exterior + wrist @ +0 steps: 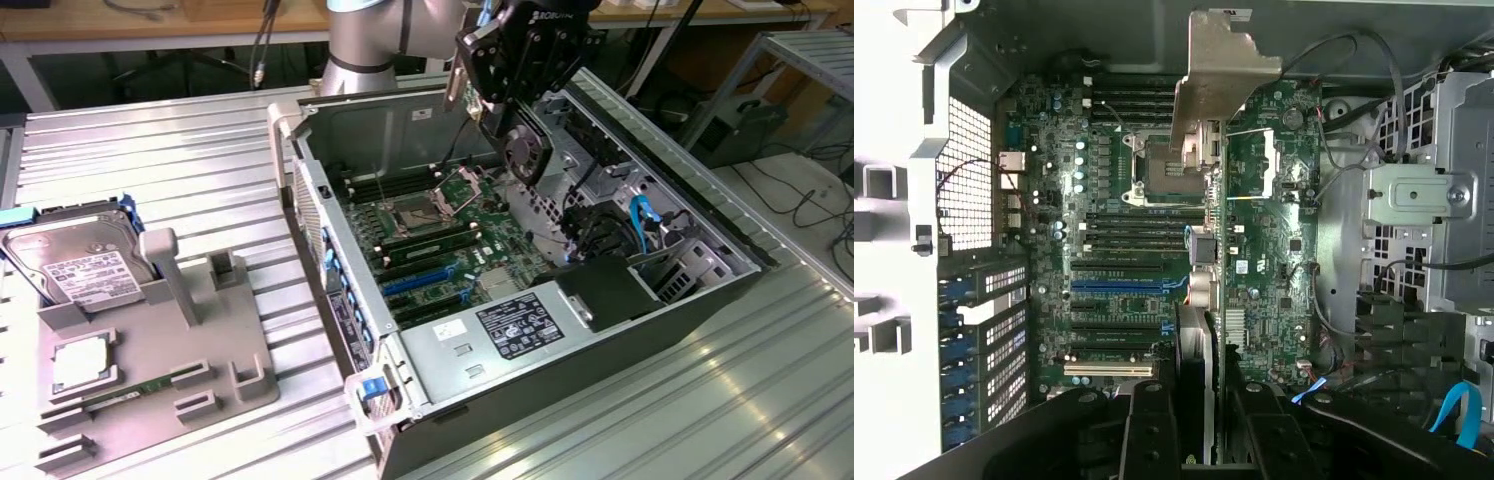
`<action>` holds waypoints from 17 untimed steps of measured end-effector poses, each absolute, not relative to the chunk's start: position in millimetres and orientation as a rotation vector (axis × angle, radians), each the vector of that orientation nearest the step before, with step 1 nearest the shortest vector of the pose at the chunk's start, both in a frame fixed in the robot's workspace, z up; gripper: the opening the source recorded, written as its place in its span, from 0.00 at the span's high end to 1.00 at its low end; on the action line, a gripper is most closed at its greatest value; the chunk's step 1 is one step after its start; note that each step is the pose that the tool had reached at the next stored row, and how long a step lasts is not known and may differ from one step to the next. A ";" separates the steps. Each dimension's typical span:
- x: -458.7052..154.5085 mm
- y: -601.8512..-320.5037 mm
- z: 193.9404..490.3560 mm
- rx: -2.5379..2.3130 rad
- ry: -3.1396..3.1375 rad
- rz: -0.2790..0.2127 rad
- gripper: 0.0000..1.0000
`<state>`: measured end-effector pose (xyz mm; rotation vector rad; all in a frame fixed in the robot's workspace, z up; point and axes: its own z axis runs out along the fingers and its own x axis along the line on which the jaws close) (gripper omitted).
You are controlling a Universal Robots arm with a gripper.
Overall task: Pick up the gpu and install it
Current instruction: 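Pick up the gpu and move the gpu toward the slot, then insert the gpu into the slot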
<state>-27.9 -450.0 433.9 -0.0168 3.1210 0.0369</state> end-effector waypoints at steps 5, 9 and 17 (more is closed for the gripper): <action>-27.8 -450.0 433.9 -0.017 3.121 0.037 0.73; -27.9 -450.0 433.9 -0.018 3.121 0.037 0.73; -27.6 -450.0 433.9 -0.139 3.119 0.038 0.73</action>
